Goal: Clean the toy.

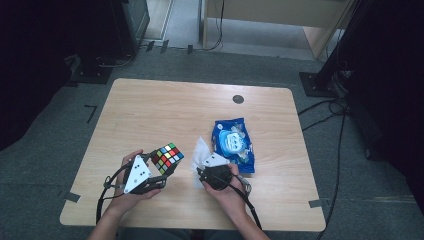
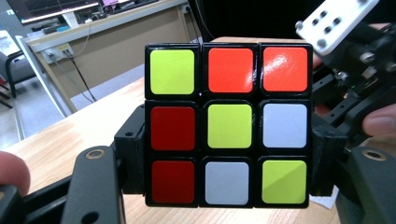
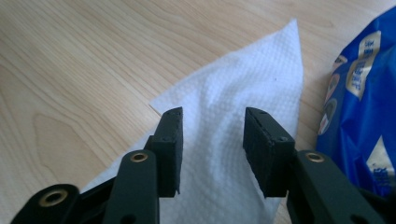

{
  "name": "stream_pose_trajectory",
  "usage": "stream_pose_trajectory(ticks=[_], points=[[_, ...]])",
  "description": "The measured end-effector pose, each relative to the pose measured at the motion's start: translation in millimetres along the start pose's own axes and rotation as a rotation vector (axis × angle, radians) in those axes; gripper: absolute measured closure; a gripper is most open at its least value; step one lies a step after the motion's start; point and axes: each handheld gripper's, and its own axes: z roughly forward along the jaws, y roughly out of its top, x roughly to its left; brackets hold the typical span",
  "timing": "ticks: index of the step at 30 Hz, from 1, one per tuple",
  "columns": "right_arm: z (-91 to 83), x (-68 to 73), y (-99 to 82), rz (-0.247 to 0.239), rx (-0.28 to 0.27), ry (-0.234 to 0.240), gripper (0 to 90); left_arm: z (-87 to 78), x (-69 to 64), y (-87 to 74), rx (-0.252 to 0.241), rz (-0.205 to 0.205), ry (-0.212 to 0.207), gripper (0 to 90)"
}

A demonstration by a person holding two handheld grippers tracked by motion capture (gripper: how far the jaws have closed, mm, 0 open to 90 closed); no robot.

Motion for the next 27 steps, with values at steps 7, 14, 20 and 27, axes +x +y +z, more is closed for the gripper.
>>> stream_pose_trajectory(ticks=[7,14,20,27], points=[[4.5,-5.9,-5.1,0.033,0.014,0.016,67.3,0.5,-1.1,0.2,0.001,0.001,-0.005,33.9],[4.4,-10.8,-9.5,0.070,-0.018,0.020,84.3,1.9,-3.9,1.1,-0.001,0.002,-0.018,33.9],[-2.4,-16.3,-9.6,0.099,-0.021,0.053,89.8,3.7,-5.6,1.4,0.001,-0.005,-0.028,33.9],[-44.7,-16.2,11.5,0.123,-0.219,0.089,90.0,8.5,-5.8,-0.2,0.012,-0.024,-0.047,33.9]])
